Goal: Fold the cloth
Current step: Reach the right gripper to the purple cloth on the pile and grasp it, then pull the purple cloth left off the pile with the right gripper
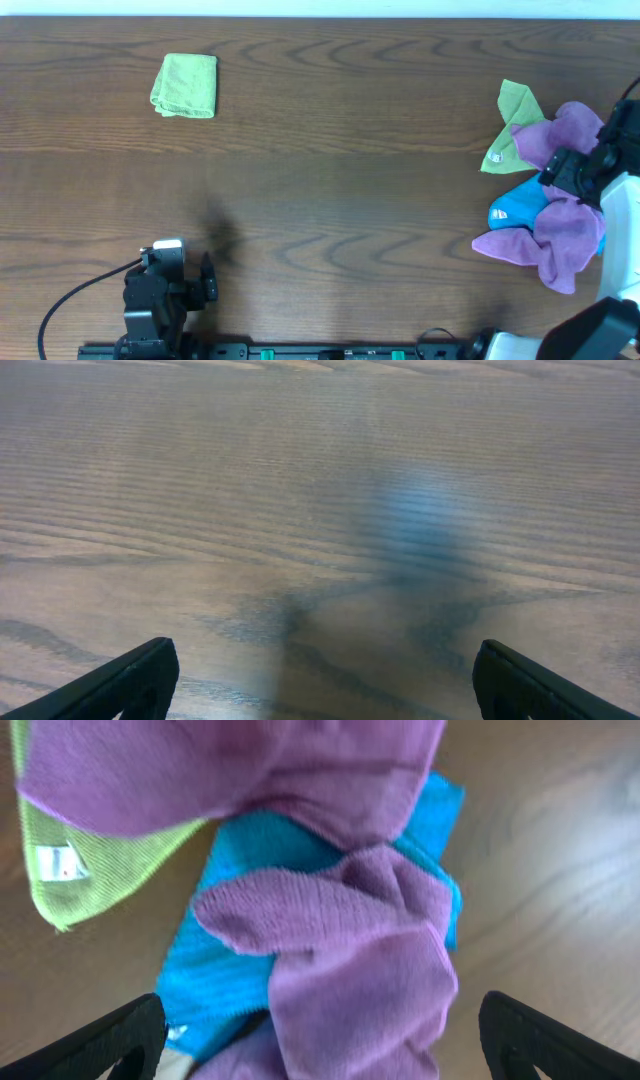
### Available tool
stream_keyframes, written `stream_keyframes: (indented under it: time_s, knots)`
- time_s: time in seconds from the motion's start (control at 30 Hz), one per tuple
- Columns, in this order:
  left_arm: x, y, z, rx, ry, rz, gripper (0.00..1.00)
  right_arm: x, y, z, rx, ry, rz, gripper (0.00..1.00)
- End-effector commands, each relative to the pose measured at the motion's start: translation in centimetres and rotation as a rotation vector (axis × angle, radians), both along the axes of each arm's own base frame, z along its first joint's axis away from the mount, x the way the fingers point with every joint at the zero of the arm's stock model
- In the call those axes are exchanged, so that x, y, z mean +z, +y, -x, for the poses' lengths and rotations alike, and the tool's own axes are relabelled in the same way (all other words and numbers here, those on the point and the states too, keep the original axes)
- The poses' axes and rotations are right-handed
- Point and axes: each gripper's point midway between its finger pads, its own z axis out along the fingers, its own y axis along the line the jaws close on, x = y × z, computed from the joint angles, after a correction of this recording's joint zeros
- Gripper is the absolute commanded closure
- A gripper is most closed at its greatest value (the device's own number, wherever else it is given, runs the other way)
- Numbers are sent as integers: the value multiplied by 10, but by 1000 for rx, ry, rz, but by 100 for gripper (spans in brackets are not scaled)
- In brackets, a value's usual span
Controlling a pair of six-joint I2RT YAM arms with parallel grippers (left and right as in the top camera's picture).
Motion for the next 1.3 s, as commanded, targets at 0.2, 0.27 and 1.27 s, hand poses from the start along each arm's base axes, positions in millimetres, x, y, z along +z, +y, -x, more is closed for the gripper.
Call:
stream_keyframes:
  time_s: [0.2, 0.27, 1.27]
  knots:
    - [-12, 1, 8, -12, 54, -27, 5, -34, 0, -15, 61, 51, -72, 1]
    - [-12, 1, 8, -12, 54, -27, 5, -45, -1, -16, 59, 75, -85, 1]
    - [-12, 1, 8, -13, 54, -27, 5, 54, 60, 20, 203, -104, -71, 99]
